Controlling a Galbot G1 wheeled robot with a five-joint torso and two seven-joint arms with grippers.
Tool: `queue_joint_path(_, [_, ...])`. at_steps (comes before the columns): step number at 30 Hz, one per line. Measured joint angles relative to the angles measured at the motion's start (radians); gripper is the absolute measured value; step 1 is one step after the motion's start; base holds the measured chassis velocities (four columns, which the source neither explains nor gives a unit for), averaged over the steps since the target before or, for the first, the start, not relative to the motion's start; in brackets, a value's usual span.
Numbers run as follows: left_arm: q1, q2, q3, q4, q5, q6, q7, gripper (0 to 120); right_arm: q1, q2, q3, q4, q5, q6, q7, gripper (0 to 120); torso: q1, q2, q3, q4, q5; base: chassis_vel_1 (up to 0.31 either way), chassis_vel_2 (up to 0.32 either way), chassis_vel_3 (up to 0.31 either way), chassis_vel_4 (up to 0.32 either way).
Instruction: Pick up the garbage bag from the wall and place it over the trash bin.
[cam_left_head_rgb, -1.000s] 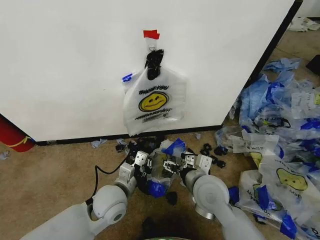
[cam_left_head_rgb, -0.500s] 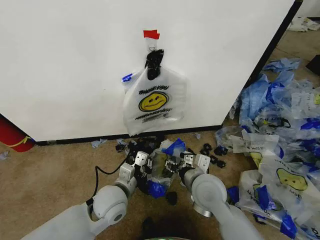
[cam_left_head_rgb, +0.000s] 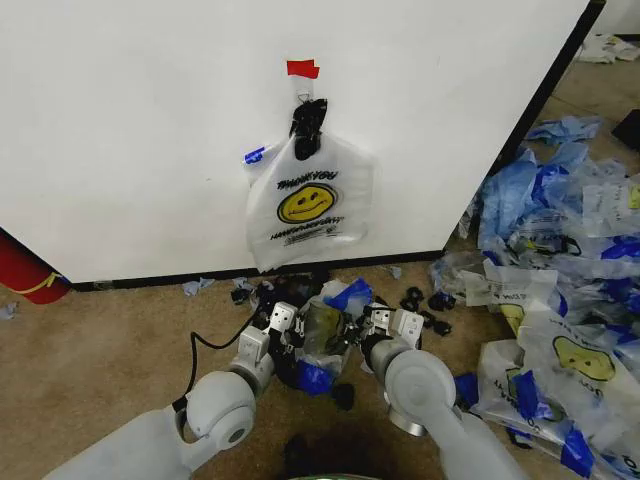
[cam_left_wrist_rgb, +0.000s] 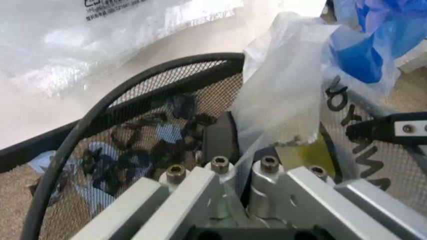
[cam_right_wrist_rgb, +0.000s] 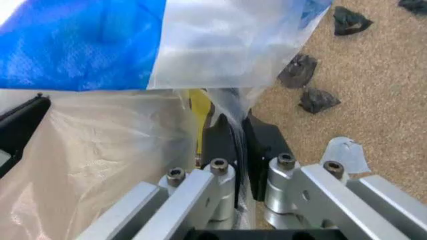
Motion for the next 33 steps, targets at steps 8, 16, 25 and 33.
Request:
queue_joint_path(8, [0.002,-0.003,0.004,0.002,0.001,-0.006,-0.004,0,-0.004,-0.007,0.009,0.001,-0.013,0.014,-0.005,0,0.000,0.000,0.000,-0.0001,0.0000,0.000,0.000,0.000,0.000])
queue_joint_path(16, [-0.010,0.000,-0.001,0.002,-0.006,-0.009,-0.005,0,-0.004,-0.007,0.018,-0.007,-0.017,0.015,-0.010,0,0.000,0.000,0.000,-0.0002,-0.0001,0.000,0.000,0.000,0.000])
queue_joint_path(25, [-0.029,0.021,-0.018,0.014,-0.008,-0.020,-0.002,0,-0.016,-0.004,0.019,0.003,-0.022,0.014,-0.019,0,0.000,0.000,0.000,-0.0001,-0.0001,0.000,0.000,0.000,0.000])
queue_joint_path(33, [-0.055,0.037,-0.032,0.041,-0.008,-0.029,0.002,0,-0.026,-0.008,0.023,0.016,-0.024,0.011,-0.027,0,0.000,0.000,0.000,0.0000,0.0000,0.000,0.000,0.000,0.000])
